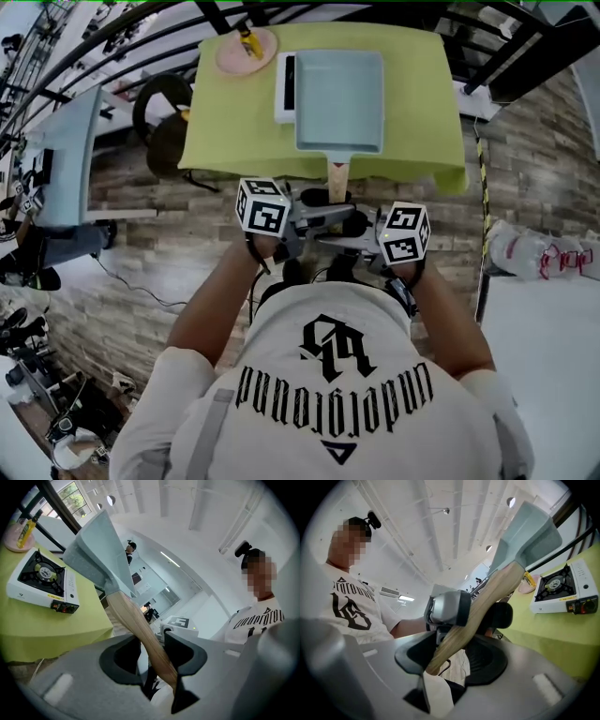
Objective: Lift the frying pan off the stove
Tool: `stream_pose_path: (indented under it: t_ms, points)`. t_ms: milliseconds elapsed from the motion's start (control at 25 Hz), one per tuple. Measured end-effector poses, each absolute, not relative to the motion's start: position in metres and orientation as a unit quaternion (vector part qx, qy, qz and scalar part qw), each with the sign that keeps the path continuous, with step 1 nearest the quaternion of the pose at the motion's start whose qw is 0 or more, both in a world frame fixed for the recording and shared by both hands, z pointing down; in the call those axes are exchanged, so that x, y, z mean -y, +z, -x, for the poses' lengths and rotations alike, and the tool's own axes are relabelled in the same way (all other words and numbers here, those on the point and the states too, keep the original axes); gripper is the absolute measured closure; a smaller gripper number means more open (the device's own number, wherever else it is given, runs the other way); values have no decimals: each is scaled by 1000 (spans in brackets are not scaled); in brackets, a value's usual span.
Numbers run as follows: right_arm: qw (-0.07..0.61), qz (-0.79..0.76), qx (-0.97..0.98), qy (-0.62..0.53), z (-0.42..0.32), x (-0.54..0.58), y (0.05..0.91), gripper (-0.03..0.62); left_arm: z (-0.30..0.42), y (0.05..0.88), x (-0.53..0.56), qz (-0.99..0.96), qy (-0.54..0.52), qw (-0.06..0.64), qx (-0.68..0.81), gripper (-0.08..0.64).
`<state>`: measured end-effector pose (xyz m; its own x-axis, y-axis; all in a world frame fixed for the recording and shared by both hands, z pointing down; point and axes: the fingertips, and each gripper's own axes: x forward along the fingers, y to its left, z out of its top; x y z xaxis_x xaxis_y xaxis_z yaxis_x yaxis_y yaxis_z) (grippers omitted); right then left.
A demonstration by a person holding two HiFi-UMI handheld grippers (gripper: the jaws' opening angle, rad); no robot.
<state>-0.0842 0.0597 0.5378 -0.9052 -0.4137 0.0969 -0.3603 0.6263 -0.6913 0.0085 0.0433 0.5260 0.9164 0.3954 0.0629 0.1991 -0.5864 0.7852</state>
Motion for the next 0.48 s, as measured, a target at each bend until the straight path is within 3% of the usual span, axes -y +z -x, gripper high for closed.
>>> stream_pose_path:
  t_ms: [480]
  points:
    - [59, 258, -894, -362, 172, -79, 518, 397, 78, 506, -71, -881, 120, 405, -212, 387]
